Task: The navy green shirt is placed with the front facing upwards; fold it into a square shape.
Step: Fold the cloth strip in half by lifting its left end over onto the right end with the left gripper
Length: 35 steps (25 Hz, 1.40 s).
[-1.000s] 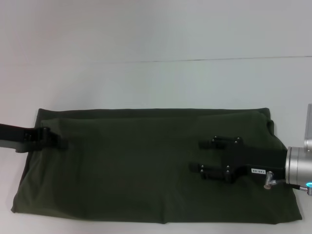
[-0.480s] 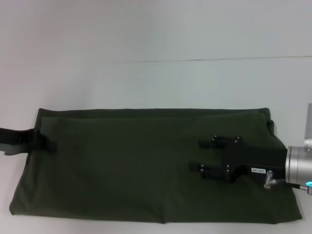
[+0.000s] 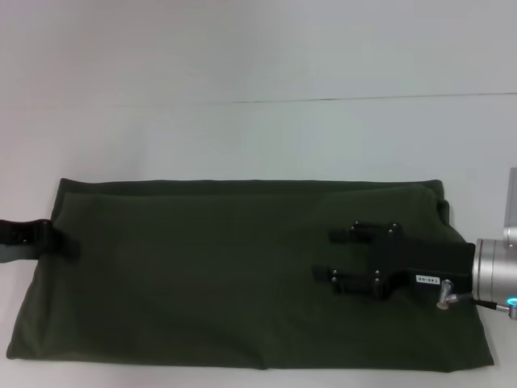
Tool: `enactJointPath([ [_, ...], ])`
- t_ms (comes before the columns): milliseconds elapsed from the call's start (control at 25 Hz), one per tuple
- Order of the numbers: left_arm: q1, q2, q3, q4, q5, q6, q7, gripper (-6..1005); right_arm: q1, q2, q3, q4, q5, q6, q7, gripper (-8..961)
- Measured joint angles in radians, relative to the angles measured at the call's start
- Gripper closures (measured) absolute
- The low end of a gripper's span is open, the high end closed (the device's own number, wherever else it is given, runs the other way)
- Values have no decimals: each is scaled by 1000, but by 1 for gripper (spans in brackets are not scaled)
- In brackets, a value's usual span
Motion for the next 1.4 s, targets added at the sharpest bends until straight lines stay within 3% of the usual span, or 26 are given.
enactJointPath([
  [160, -5, 0, 0, -6, 1, 0, -4, 876, 0, 0, 0, 0, 0, 0, 0, 203],
  [600, -1, 7, -1, 54, 44, -8, -14, 444, 2, 0, 0, -2, 0, 1, 1, 204],
  [920, -6, 14, 0, 98, 88, 0, -14, 201, 3, -2, 7, -4, 0, 2, 9, 204],
  [1120, -9, 10, 20, 91, 96, -13, -14, 127, 4, -2, 9, -5, 0, 2, 10, 203],
  [1400, -12, 4, 69, 57, 102, -43, -14, 126, 6, -2, 9, -4, 0, 2, 11, 203],
])
